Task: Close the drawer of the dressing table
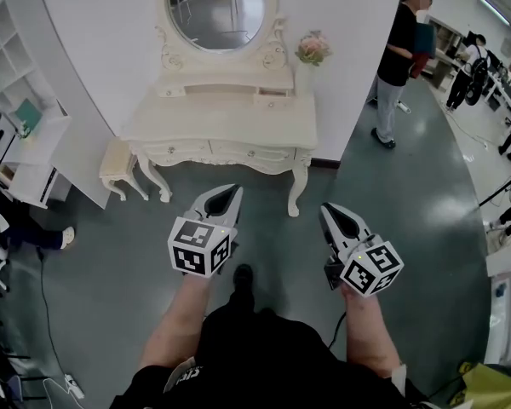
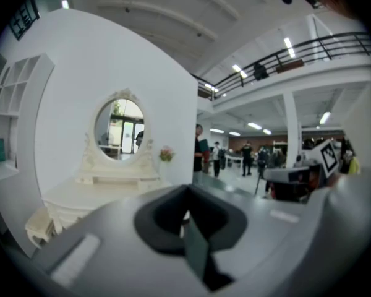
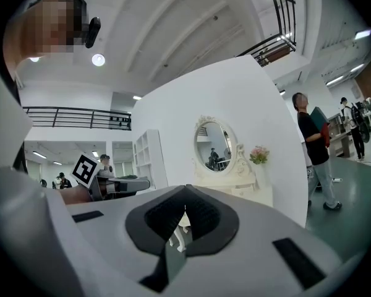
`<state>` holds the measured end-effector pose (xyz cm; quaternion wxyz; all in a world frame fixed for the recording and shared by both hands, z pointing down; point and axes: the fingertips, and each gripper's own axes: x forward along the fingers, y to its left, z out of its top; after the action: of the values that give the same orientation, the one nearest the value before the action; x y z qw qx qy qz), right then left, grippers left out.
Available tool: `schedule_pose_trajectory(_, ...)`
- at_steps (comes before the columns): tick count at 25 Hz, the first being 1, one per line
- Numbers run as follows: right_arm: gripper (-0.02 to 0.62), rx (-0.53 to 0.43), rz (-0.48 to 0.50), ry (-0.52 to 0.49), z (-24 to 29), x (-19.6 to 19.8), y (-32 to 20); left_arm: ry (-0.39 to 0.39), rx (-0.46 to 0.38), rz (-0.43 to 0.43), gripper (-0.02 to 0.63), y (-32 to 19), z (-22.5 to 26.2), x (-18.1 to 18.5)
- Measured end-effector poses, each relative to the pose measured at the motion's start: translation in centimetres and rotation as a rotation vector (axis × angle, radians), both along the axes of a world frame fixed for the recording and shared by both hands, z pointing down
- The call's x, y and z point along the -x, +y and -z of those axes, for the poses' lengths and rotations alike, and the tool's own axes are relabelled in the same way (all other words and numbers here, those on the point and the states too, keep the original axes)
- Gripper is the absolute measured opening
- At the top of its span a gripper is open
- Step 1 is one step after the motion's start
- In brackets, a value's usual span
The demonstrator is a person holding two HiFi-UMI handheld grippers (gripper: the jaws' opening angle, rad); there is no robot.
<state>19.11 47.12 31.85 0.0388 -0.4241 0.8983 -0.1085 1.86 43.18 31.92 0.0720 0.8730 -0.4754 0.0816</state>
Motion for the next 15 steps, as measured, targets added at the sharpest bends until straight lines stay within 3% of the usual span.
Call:
schedule_pose_trajectory(8, -0.005, 0.014, -0.007, 0.019, -0.3, 0.7, -3.4, 0.026, 0.009, -0.018, 0.011, -3.7, -0.5, 0.6)
schedule_pose_trajectory(15, -0.005, 0.042, -0.004, 0.041, -1.3, 3.0, -9.5, 0.011, 0.009, -0.044, 0.011, -9.8, -1.5, 2.1)
